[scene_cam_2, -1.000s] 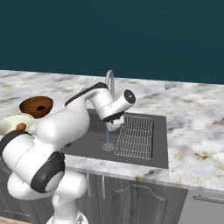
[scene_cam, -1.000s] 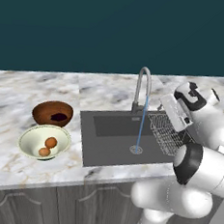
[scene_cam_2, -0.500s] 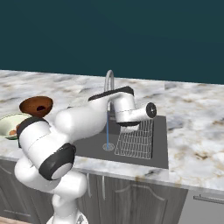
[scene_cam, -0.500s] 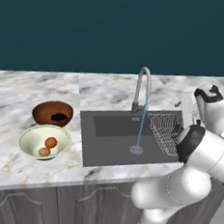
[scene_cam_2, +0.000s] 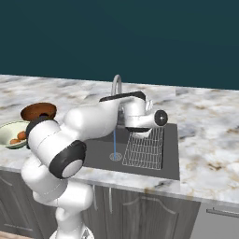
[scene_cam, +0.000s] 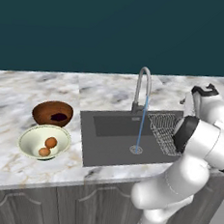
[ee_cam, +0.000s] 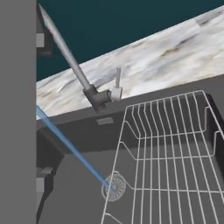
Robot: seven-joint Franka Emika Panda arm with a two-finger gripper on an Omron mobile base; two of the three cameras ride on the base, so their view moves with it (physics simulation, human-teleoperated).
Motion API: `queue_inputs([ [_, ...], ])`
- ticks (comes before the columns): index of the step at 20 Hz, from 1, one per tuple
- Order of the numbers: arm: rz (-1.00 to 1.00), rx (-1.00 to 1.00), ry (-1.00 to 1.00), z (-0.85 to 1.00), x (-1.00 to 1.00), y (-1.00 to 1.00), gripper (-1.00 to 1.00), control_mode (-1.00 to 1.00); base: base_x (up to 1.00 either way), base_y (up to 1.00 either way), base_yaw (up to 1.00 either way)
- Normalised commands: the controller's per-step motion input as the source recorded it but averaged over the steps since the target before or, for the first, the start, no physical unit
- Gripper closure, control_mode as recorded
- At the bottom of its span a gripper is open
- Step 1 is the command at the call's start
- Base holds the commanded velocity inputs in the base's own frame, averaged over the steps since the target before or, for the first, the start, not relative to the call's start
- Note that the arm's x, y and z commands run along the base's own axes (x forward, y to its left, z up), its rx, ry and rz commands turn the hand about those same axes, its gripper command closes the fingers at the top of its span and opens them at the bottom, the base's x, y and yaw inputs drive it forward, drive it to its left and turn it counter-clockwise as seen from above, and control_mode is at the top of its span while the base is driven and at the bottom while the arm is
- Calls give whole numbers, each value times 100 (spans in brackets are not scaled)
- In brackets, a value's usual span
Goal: Pick the tangerines from the sink and place them in one bowl. Place the eggplant in the other bowl. Then turn off the sink faucet.
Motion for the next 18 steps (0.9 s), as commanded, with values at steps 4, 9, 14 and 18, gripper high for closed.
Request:
queue_inputs([
  [4,-18,0,19,-7,38,0,-100,-100,0,0,0],
  [9,-7,6,15,-1,40,-11,-100,-100,0,0,0],
  [14,-1,13,12,-2,44,-26,-100,-100,0,0,0],
  [18,0,17,7,-34,32,-34,-100,-100,0,0,0],
])
